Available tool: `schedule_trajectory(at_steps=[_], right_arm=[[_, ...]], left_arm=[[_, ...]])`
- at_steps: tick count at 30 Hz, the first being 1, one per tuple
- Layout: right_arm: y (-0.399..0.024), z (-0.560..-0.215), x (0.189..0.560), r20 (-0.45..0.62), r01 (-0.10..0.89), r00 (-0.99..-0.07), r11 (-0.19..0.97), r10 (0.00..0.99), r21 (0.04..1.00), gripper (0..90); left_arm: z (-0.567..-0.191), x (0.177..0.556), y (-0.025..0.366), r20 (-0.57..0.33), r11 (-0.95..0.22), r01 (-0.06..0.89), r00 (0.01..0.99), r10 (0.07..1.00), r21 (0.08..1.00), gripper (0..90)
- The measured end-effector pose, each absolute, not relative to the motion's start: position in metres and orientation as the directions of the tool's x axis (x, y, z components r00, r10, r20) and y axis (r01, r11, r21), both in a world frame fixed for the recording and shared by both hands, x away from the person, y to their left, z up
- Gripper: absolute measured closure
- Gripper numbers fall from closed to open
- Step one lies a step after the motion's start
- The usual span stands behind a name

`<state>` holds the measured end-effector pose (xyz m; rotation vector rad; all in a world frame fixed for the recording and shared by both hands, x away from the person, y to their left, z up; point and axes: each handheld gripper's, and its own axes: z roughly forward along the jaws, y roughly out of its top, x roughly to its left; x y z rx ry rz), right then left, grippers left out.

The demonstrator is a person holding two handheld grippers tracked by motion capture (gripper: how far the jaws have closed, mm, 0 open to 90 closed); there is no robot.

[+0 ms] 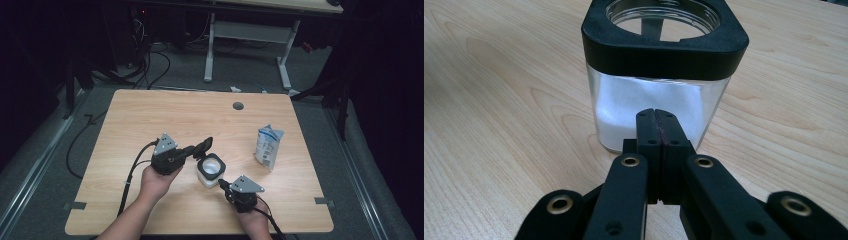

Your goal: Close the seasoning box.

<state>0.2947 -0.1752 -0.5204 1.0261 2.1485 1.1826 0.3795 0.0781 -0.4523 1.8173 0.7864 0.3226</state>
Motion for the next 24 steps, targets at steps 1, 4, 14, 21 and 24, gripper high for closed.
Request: schedule_trajectory(at_steps=[1, 4, 14, 21, 24], right_arm=[[-0.175, -0.520, 0.295, -0.051, 0.381, -0.605, 0.346, 0.794, 0.858, 89.8], [-0.175, -0.520, 0.294, -0.051, 0.381, -0.605, 0.346, 0.794, 0.857, 89.8], [-0.176, -0.520, 0.294, -0.052, 0.380, -0.605, 0.346, 0.794, 0.858, 89.8], [-0.175, -0.519, 0.291, -0.057, 0.373, -0.612, 0.352, 0.789, 0.859, 89.8], [-0.174, -0.518, 0.288, -0.060, 0.365, -0.619, 0.354, 0.783, 0.861, 89.8]], left_arm=[[-0.453, 0.378, 0.077, -0.145, -0.208, 0.355, 0.750, 0.645, 0.911, 88.3], [-0.455, 0.372, 0.073, -0.140, -0.222, 0.349, 0.765, 0.629, 0.910, 87.9], [-0.464, 0.363, 0.070, -0.126, -0.236, 0.342, 0.767, 0.629, 0.909, 85.2], [-0.478, 0.360, 0.085, -0.106, -0.257, 0.354, 0.746, 0.657, 0.899, 81.6], [-0.487, 0.357, 0.097, -0.092, -0.273, 0.365, 0.731, 0.676, 0.890, 77.7]])
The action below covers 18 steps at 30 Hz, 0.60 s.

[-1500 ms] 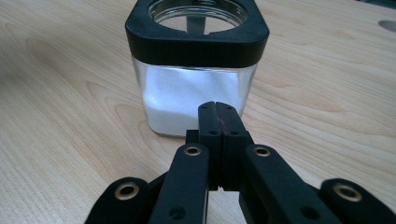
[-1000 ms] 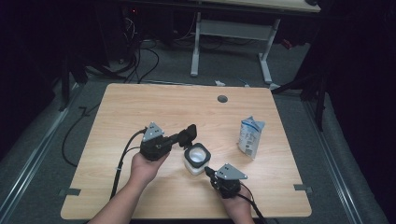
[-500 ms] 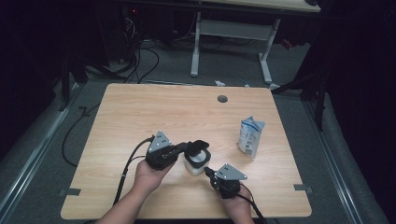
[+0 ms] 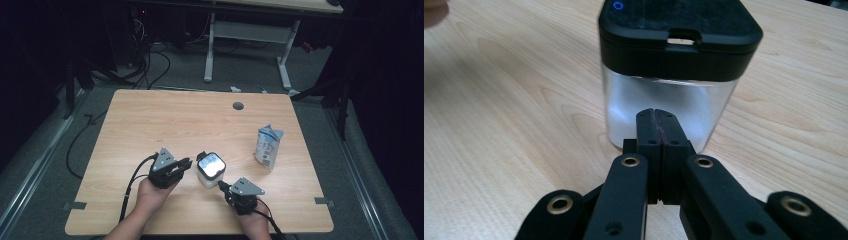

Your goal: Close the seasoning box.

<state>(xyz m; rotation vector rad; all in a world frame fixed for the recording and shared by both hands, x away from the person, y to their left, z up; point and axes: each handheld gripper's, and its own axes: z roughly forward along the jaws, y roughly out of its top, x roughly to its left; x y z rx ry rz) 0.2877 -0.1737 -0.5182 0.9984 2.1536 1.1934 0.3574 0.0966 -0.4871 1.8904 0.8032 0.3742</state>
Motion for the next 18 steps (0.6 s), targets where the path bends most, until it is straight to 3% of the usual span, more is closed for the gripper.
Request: schedule_trajectory(at_steps=[9, 18], right_arm=[[-0.165, -0.517, 0.287, -0.079, 0.350, -0.636, 0.377, 0.768, 0.857, 89.8], [-0.160, -0.516, 0.292, -0.087, 0.342, -0.646, 0.389, 0.759, 0.855, 89.8]], left_arm=[[-0.513, 0.345, 0.143, -0.077, -0.271, 0.407, 0.662, 0.745, 0.873, 59.1], [-0.517, 0.340, 0.169, -0.151, -0.192, 0.446, 0.626, 0.765, 0.874, 56.9]])
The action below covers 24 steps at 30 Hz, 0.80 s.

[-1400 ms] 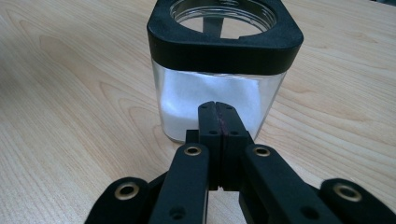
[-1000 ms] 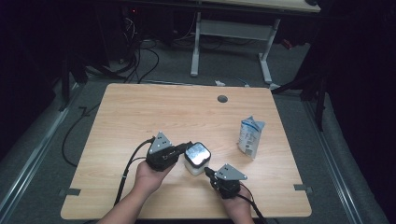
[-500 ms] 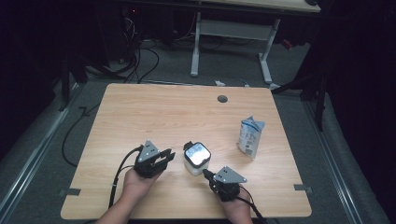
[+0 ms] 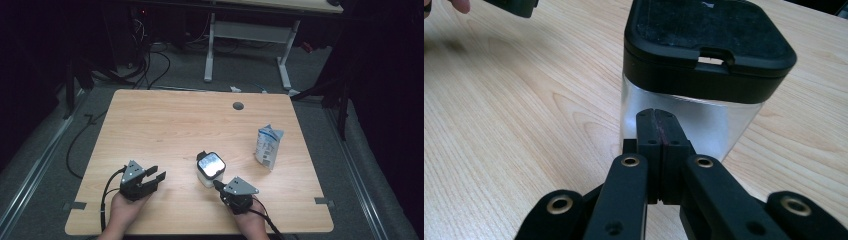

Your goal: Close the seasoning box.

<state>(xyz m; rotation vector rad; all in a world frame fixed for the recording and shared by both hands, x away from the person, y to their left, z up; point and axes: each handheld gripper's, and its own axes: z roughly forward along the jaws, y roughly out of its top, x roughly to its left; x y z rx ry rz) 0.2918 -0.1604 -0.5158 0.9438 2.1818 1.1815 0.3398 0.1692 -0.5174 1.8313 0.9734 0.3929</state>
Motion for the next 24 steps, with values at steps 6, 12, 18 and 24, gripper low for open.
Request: schedule_trajectory(at_steps=[6, 12, 18, 24], right_arm=[[-0.154, -0.516, 0.295, -0.086, 0.340, -0.650, 0.390, 0.755, 0.856, 89.8], [-0.147, -0.516, 0.301, -0.085, 0.335, -0.656, 0.391, 0.750, 0.857, 89.8], [-0.142, -0.516, 0.308, -0.091, 0.330, -0.657, 0.395, 0.748, 0.857, 89.8], [-0.137, -0.516, 0.314, -0.084, 0.328, -0.662, 0.389, 0.745, 0.861, 89.8]], left_arm=[[-0.519, 0.338, 0.174, -0.143, -0.199, 0.450, 0.618, 0.773, 0.870, 56.7], [-0.520, 0.335, 0.178, -0.136, -0.204, 0.455, 0.610, 0.780, 0.867, 56.7], [-0.522, 0.331, 0.184, -0.131, -0.205, 0.459, 0.599, 0.790, 0.865, 56.8], [-0.522, 0.327, 0.191, -0.132, -0.197, 0.464, 0.585, 0.800, 0.864, 56.8]])
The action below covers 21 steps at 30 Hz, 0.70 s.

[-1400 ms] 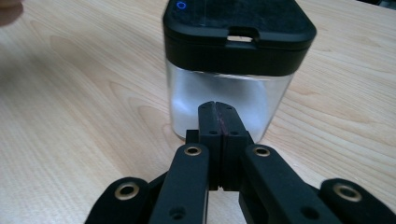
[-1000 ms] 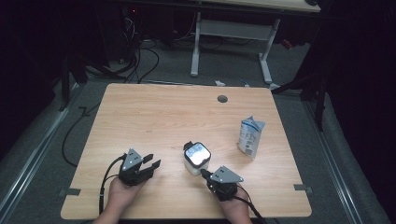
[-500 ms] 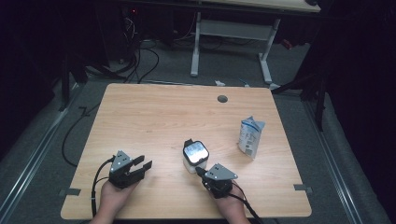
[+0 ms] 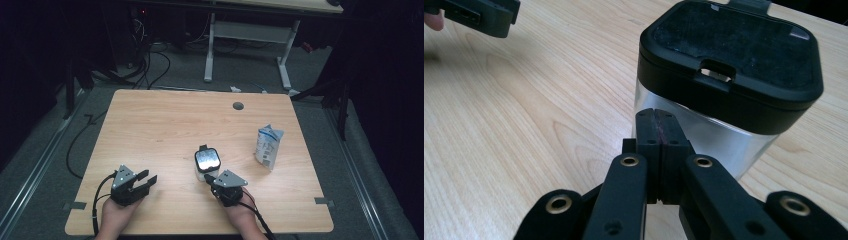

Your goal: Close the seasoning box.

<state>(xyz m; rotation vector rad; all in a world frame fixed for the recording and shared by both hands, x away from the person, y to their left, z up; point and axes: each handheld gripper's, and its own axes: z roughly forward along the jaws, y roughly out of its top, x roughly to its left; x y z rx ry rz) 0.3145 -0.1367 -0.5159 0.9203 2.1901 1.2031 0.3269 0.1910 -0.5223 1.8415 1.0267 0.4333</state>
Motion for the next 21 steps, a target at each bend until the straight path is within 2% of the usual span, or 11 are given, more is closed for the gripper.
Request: schedule_trajectory(at_steps=[21], right_arm=[[-0.121, -0.517, 0.335, -0.073, 0.338, -0.663, 0.386, 0.745, 0.858, 89.6]], left_arm=[[-0.524, 0.317, 0.203, -0.124, -0.191, 0.472, 0.558, 0.821, 0.861, 56.8]])
